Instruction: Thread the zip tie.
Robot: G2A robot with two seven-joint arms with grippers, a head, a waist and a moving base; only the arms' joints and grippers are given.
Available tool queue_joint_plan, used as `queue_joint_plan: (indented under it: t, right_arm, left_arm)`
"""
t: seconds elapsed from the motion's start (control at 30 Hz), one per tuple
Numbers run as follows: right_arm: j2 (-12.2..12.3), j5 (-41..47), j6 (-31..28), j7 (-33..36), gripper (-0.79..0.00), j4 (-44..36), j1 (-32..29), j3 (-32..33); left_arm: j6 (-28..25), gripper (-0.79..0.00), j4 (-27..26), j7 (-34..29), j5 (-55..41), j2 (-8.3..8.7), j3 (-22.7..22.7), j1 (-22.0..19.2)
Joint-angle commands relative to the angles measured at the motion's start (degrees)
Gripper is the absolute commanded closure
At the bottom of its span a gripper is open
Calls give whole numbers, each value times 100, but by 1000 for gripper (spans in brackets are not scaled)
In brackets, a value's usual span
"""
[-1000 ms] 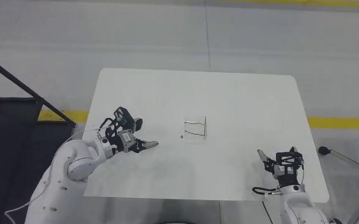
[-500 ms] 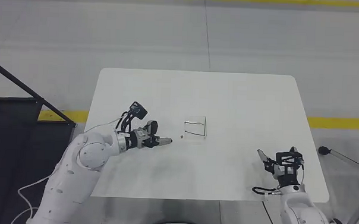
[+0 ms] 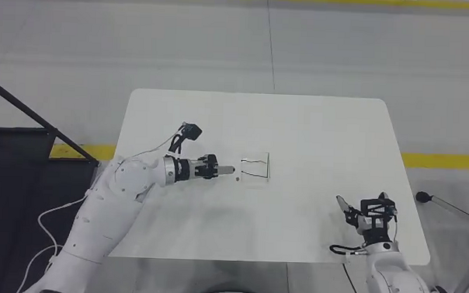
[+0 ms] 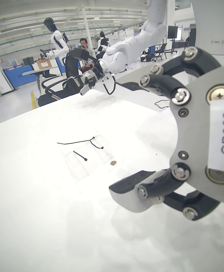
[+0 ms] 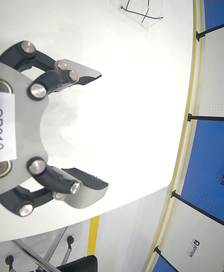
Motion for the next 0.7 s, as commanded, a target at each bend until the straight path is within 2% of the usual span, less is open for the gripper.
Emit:
queue_joint_plan:
  t: [0.0,0.13,0.2,0.33,0.67]
  right_arm:
    - [0,0,0,0,-785,0,0,0]
    - [0,0,0,0,-785,0,0,0]
    - [0,0,0,0,-785,0,0,0]
    - [0,0,0,0,-785,0,0,0]
    - [0,0,0,0,-785,0,0,0]
  left_arm:
    - [0,-785,0,0,0,0,0,0]
    - [34,-785,4,65,130,10,-13,49]
    - [245,-785,-99,307,343,29,-58,199]
    - [543,-785,-132,368,234,17,17,243]
    - [1082,-785,613,87,-563,-154,552,-459]
